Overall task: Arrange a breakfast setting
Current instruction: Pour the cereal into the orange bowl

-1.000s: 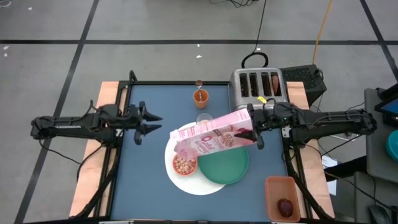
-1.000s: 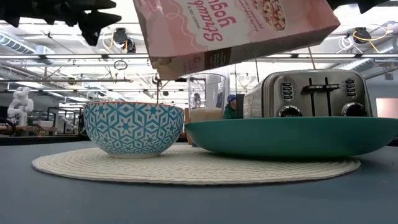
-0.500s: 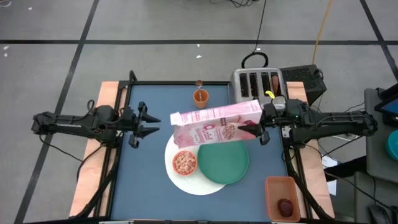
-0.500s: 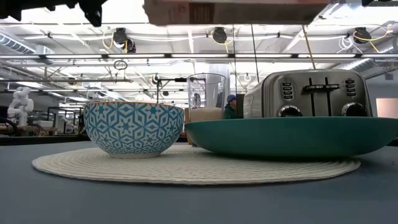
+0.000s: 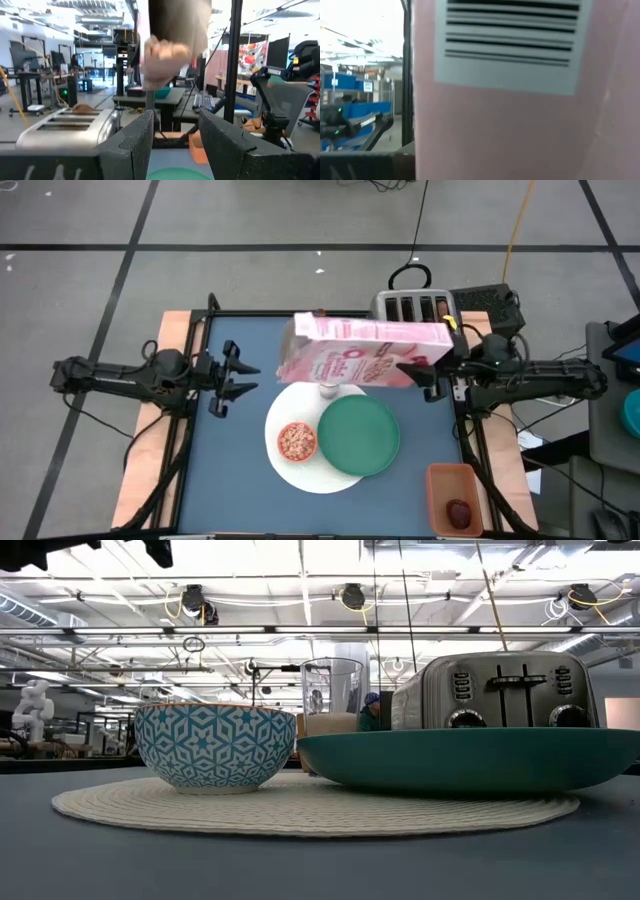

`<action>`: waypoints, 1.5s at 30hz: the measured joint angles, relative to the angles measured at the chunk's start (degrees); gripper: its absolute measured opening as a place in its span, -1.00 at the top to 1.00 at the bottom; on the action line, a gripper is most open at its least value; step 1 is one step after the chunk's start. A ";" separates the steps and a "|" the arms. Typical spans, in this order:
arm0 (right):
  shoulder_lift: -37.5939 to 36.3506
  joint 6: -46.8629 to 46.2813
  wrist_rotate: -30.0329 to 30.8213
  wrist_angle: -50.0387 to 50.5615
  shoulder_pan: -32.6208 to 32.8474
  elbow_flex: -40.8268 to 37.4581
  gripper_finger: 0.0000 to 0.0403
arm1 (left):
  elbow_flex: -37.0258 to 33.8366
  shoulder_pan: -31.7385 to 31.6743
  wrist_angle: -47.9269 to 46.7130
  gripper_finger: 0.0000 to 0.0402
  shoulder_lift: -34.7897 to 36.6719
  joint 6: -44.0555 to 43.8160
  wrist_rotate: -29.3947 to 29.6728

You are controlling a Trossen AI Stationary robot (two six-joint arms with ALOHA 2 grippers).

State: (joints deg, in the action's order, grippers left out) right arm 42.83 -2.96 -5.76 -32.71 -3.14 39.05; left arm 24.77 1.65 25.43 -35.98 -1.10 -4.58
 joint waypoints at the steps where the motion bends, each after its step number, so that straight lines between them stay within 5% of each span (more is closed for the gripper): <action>1: 0.02 0.64 0.02 -1.31 -0.08 0.00 -0.09 | 0.00 0.00 0.61 0.19 -0.37 0.22 -0.01; 16: 0.00 5.62 0.00 -29.69 -0.28 0.00 -0.09 | 0.00 0.00 8.76 0.19 -5.82 0.98 0.00; 29: 0.02 5.80 -0.02 -41.88 -0.28 0.00 -0.09 | 0.11 -0.07 25.96 0.19 -16.92 6.03 0.11; 37: 0.02 5.82 -0.22 -51.99 -0.25 0.00 -0.09 | 9.57 -0.07 23.37 0.19 -24.12 6.88 0.11; 45: -0.26 5.21 -0.22 -54.52 -0.25 0.00 -0.09 | 24.91 -1.78 10.00 0.19 -32.54 5.51 0.29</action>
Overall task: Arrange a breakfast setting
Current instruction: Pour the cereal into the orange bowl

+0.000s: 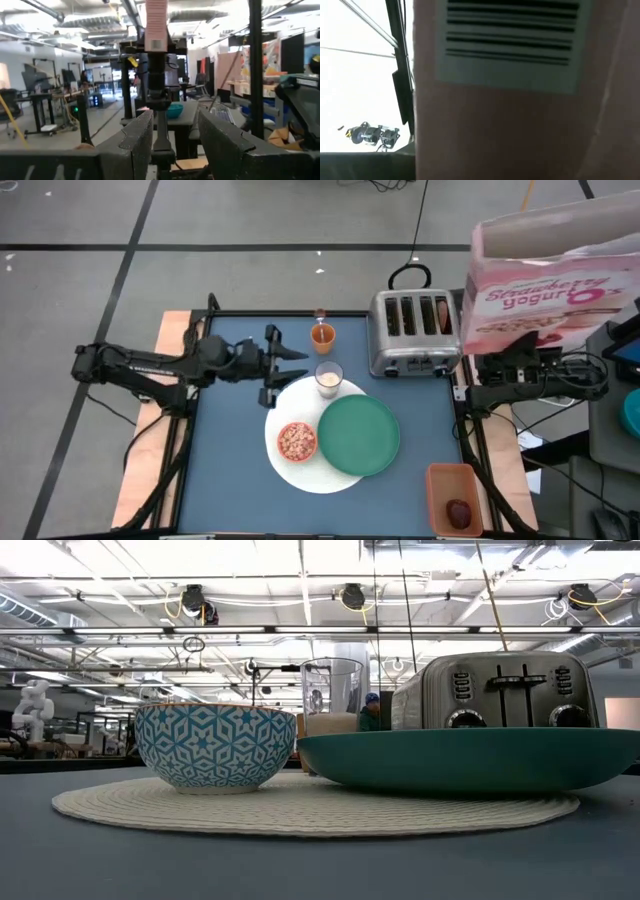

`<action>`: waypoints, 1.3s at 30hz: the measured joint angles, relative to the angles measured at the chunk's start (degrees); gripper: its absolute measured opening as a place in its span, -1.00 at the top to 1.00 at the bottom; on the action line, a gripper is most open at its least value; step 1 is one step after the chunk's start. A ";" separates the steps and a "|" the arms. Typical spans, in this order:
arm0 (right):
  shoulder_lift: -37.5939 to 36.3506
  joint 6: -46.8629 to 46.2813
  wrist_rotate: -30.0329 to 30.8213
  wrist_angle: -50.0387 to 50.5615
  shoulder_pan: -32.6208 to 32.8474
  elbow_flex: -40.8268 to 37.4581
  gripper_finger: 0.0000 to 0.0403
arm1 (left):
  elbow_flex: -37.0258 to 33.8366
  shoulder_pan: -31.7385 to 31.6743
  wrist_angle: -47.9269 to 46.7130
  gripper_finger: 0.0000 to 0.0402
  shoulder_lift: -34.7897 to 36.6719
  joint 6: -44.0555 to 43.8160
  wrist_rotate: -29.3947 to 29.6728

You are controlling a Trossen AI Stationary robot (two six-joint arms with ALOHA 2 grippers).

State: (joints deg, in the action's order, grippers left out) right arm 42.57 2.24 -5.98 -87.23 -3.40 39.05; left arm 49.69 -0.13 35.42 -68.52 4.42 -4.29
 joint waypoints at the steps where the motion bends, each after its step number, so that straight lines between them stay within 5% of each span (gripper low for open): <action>1: 0.06 0.00 -0.02 0.30 0.00 0.00 -0.09 | 1.70 -0.33 -0.68 0.19 -1.13 -0.03 0.00; 8: 0.11 0.04 -0.04 1.51 0.00 0.00 -0.09 | 8.59 -3.82 -2.61 0.19 -5.77 -3.00 -0.07; 24: 0.15 1.56 -0.03 5.25 0.00 0.00 -0.09 | 8.92 -7.80 3.64 0.15 -7.07 -7.04 2.49; 39: 0.26 1.66 -0.02 5.97 0.00 0.00 -0.09 | 8.92 -8.10 2.84 -0.82 -7.11 -7.63 4.33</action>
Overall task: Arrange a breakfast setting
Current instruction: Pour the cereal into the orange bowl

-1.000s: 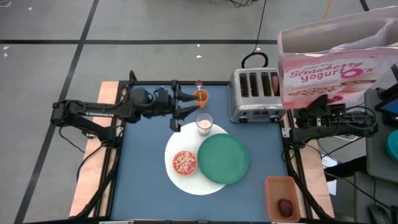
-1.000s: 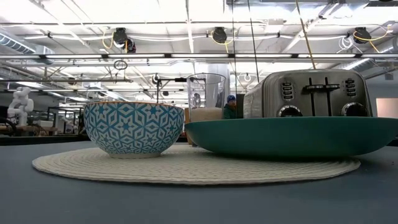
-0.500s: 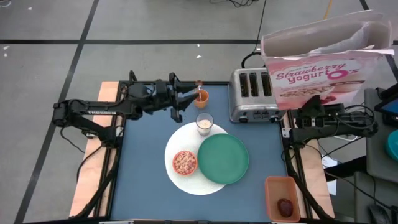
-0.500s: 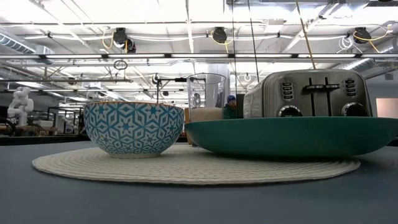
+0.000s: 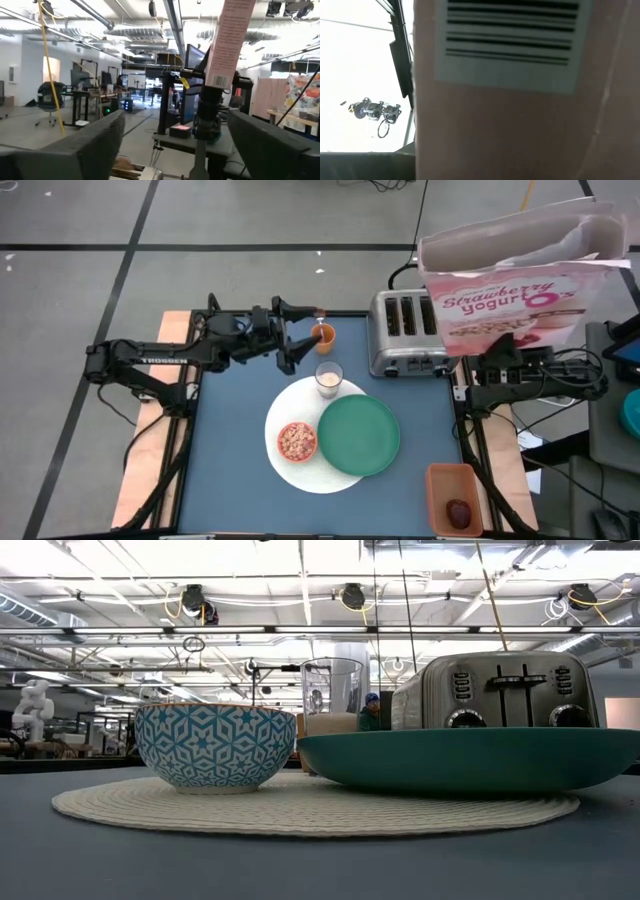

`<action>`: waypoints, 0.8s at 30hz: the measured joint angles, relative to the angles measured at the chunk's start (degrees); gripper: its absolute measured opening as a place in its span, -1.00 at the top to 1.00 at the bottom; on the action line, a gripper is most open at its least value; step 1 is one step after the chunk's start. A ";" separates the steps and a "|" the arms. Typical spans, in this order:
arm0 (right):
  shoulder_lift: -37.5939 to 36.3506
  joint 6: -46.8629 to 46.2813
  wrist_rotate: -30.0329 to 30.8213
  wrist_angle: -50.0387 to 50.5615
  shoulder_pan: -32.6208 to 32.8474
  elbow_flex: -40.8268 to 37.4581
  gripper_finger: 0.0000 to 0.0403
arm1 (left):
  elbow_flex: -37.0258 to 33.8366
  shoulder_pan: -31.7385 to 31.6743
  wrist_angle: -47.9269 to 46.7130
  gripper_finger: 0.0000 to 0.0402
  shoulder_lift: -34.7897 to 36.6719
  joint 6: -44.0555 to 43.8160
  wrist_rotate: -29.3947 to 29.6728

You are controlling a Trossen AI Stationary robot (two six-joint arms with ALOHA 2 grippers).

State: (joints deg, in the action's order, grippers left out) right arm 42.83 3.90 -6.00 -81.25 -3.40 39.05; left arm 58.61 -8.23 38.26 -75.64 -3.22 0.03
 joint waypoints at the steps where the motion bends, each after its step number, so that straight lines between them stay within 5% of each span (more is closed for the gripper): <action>1: 0.00 0.00 0.00 0.22 0.00 0.00 -0.09 | 0.00 0.00 0.00 -0.86 0.00 -0.60 -0.02; 10: 1.80 0.25 0.00 0.73 0.00 0.00 -0.09 | 2.77 0.11 6.87 -0.97 -8.08 -3.28 -0.02; 24: 3.19 0.26 0.00 1.16 0.00 -0.04 -0.09 | 34.32 0.52 -4.25 -0.97 -28.09 2.97 -6.24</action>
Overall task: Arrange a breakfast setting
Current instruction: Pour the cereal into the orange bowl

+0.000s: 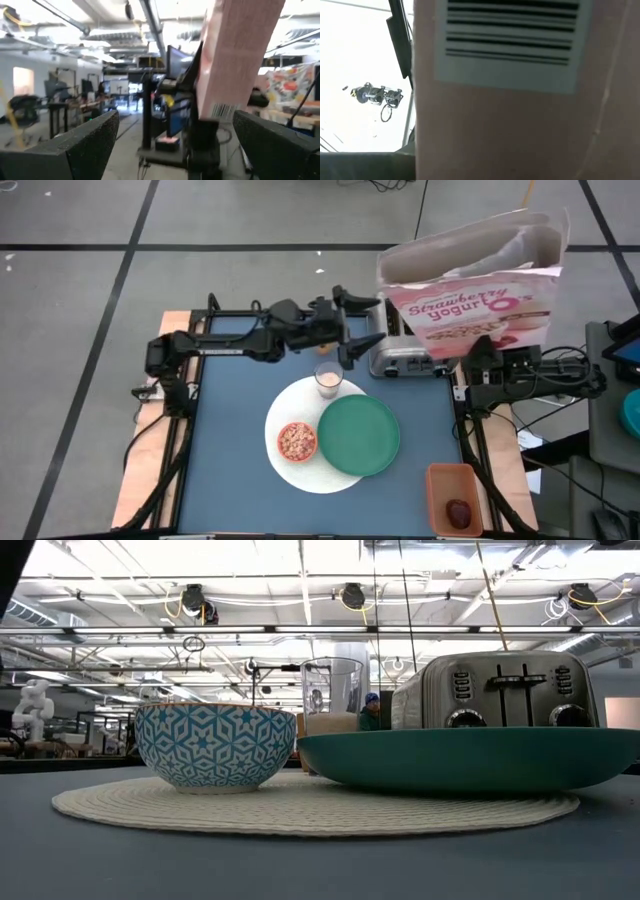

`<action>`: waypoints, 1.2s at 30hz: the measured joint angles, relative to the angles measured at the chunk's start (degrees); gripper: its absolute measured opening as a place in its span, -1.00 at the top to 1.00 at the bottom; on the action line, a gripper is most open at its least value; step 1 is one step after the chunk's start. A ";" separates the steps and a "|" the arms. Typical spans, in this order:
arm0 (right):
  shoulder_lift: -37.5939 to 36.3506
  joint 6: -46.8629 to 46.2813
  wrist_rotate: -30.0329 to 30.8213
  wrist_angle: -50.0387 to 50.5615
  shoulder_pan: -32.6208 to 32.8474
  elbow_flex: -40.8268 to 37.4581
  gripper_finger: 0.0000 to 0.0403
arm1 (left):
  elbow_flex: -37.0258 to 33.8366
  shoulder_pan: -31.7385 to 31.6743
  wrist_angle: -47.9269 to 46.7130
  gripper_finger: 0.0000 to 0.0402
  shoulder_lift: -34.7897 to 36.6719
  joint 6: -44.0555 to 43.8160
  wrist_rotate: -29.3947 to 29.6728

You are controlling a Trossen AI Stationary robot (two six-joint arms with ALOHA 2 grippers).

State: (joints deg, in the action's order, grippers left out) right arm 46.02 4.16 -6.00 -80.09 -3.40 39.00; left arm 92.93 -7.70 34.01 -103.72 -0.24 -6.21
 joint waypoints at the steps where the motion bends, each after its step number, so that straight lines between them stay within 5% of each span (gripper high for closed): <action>1: 0.03 0.00 -0.01 0.07 0.00 0.00 -0.09 | 1.48 0.02 0.06 -0.97 -0.90 0.01 -0.14; 19: 0.04 2.78 -0.01 0.90 0.00 0.00 -0.09 | 26.03 0.67 -3.03 -0.97 -16.36 -2.97 -11.95; 36: 1.39 8.96 0.22 3.29 0.00 0.00 -0.09 | 27.05 0.63 -3.03 -0.97 -16.96 -3.10 -12.01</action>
State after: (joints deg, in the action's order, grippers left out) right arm 47.40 13.13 -5.78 -76.81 -3.40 39.00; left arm 119.98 -7.07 30.98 -120.68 -3.34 -18.22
